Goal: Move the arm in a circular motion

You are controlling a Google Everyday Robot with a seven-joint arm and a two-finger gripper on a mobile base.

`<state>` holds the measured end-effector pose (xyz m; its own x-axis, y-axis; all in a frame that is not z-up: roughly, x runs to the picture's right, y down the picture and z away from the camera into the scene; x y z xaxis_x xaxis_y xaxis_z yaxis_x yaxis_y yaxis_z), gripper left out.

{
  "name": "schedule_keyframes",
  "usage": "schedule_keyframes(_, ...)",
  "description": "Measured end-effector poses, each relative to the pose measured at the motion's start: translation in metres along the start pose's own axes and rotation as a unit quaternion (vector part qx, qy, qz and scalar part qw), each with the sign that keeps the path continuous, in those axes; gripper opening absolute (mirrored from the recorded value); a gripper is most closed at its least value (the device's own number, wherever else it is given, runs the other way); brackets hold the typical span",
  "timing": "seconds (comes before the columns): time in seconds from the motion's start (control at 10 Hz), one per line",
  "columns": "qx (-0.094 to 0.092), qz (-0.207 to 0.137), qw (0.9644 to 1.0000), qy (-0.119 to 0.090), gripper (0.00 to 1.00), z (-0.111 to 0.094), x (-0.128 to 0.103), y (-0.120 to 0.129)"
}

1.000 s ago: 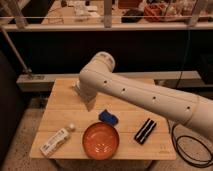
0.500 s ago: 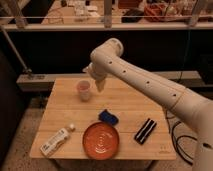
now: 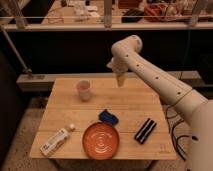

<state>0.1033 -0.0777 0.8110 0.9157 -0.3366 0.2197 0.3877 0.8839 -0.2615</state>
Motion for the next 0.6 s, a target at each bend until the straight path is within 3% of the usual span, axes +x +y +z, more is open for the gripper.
schedule_keyframes(0.2,-0.016,0.043,0.9988,0.018,0.80,-0.002,0.040,0.026)
schedule_keyframes(0.4,-0.034,0.090,0.9950,0.029,0.80,-0.009,0.075,0.065)
schedule_keyframes(0.6,-0.056,0.127,0.9899,0.031,0.80,-0.023,0.095,0.123)
